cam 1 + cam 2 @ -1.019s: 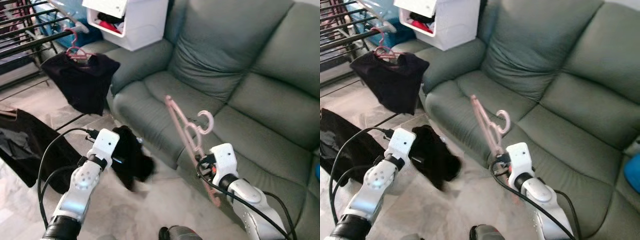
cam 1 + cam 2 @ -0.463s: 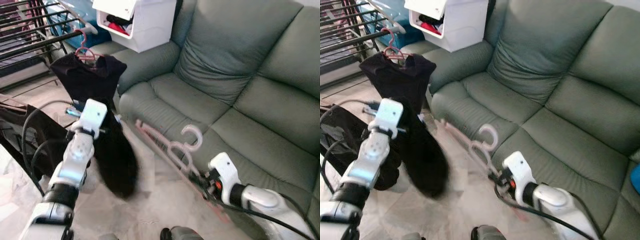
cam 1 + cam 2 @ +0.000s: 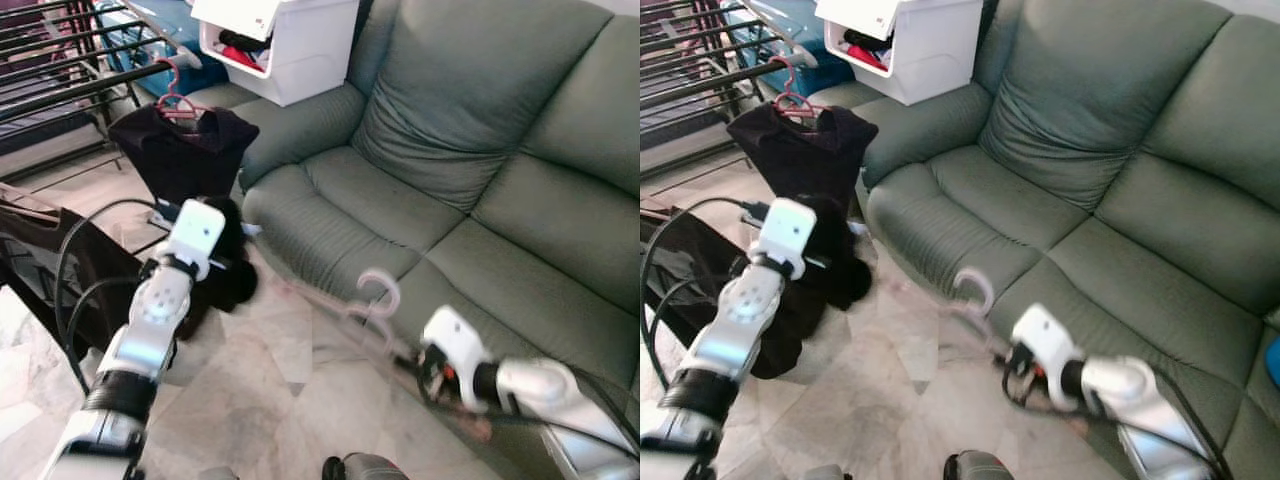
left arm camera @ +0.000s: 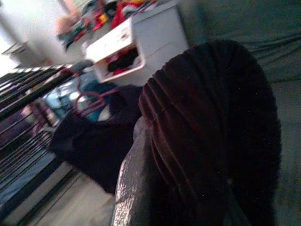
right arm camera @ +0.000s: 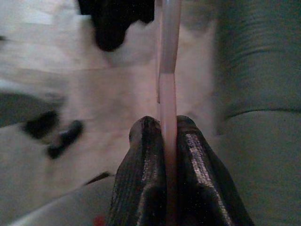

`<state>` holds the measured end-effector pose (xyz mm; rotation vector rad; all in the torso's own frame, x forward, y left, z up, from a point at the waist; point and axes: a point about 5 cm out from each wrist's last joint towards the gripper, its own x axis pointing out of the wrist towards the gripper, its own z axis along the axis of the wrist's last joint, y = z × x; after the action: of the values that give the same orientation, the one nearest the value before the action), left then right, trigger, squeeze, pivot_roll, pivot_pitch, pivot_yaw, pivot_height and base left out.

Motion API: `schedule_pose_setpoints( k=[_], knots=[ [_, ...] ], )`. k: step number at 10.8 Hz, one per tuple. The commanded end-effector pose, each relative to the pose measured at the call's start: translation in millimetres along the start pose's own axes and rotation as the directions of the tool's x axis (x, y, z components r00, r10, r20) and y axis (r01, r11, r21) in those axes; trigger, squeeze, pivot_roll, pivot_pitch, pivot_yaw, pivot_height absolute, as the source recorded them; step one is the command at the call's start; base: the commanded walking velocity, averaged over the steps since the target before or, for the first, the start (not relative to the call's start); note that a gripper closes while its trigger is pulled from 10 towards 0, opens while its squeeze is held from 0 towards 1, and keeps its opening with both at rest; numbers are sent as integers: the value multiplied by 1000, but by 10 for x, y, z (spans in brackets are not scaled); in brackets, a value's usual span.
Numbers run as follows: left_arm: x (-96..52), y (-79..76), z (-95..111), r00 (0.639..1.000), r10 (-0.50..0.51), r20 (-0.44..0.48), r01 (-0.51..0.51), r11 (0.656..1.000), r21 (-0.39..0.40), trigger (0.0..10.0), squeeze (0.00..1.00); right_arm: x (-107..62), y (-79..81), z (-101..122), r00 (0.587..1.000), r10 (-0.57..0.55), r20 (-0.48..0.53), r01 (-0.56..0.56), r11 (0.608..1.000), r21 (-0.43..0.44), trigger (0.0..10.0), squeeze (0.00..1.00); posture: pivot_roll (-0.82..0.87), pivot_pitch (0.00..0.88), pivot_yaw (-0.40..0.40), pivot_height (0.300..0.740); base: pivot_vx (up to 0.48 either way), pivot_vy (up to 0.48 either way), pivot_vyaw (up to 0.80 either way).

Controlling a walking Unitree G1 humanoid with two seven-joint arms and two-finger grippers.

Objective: Hang hanger

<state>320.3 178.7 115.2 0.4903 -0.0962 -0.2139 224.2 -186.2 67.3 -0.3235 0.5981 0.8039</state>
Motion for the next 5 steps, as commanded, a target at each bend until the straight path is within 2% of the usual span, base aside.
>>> schedule_pose_setpoints(
  k=[1, 2, 4, 5],
  knots=[
    [-6, 35, 110, 997, -28, 70, 28, 1000, 5, 10000, 0, 1, -91, 48, 998, -63, 26, 64, 998, -24, 10000, 0, -99, 0, -28, 740, 0, 0, 0],
    [-4, 55, 123, 996, -42, 79, 42, 999, -2, 10000, 0, 25, -151, 95, 992, -112, 65, 114, 993, -30, 10000, 0, -96, 0, -28, 740, 0, 0, 0],
    [35, 35, 239, 989, -77, 129, 79, 997, -18, 10000, 0, 49, -180, 65, 988, -132, 77, 134, 991, -14, 10000, 0, -100, 0, -26, 740, 0, 0, 0],
    [96, 38, 266, 992, -60, 109, 60, 998, -3, 10000, 0, 56, -214, 47, 985, -152, 78, 153, 988, -13, 10000, 0, -103, 0, -23, 740, 0, 0, 0]
  ],
)
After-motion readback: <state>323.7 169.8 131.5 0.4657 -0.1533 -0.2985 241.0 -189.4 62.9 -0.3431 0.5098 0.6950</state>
